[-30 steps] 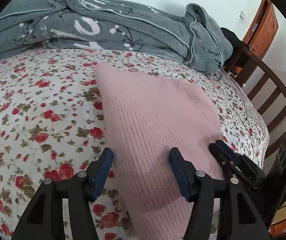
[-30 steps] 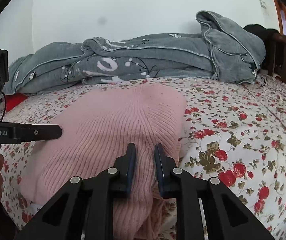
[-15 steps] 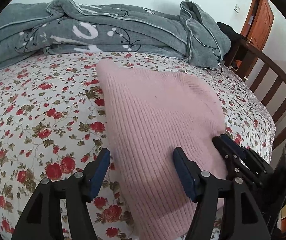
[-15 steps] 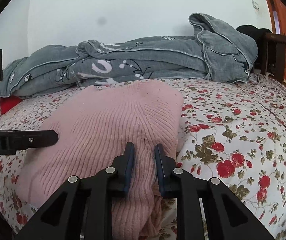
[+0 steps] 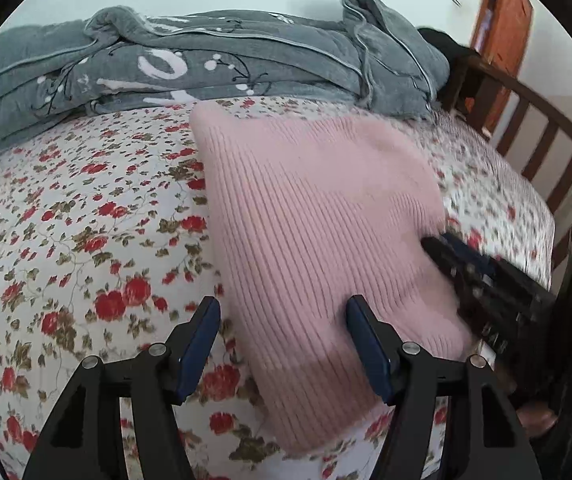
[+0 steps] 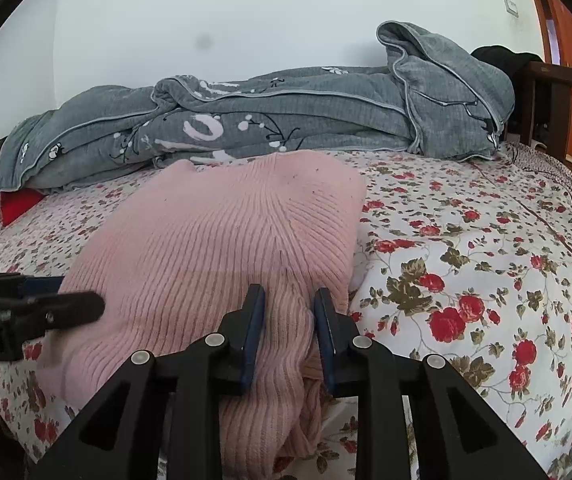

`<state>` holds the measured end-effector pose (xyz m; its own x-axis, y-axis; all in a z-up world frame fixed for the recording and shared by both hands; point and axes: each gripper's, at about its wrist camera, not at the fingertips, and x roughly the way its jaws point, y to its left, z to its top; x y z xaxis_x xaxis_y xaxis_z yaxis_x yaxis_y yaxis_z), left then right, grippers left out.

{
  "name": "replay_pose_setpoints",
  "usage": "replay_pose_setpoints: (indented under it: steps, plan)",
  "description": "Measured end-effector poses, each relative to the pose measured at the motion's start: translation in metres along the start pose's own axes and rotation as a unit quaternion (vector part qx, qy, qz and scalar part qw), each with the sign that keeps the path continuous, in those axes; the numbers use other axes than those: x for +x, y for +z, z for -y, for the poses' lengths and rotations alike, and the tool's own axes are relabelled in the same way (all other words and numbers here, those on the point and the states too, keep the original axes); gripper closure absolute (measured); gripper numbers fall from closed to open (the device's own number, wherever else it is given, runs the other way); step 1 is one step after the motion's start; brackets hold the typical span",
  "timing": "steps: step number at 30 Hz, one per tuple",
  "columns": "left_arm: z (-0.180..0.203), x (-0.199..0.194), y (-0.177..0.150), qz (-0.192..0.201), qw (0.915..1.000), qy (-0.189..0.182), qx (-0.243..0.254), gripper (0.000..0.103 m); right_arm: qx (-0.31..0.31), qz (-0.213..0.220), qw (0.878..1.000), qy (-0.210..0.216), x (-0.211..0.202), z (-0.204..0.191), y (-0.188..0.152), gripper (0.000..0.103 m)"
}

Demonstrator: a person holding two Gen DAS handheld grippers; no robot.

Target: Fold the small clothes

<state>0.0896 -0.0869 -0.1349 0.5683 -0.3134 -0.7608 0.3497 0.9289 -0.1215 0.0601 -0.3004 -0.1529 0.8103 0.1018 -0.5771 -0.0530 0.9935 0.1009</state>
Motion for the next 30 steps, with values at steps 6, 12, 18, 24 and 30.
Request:
replay_pose_setpoints:
  steps: [6, 12, 18, 24, 30]
  plan:
    - [-0.010, -0.015, 0.007, -0.007, 0.9998, -0.012, 0.012, 0.038, 0.049, -0.031, 0.998, 0.039, -0.004, 0.022, -0.005, 0.053]
    - [-0.048, -0.021, 0.039, 0.005, 0.9980, -0.035, -0.052, 0.041, 0.060, -0.052, 0.994, 0.069, -0.015, 0.039, 0.012, 0.046]
    - [-0.063, 0.011, 0.060, -0.025, 0.9940, -0.069, -0.081, 0.042, 0.134, -0.072, 0.984, 0.096, 0.017, 0.054, 0.048, 0.044]
    - [-0.078, 0.050, 0.059, -0.060, 0.9822, -0.119, -0.132, 0.038, 0.199, -0.116, 0.963, 0.141, 0.057, 0.068, 0.037, 0.038]
    - [-0.072, 0.057, 0.069, -0.057, 0.9779, -0.137, -0.147, 0.063, 0.208, -0.146, 0.951, 0.177, 0.071, 0.062, 0.043, 0.044]
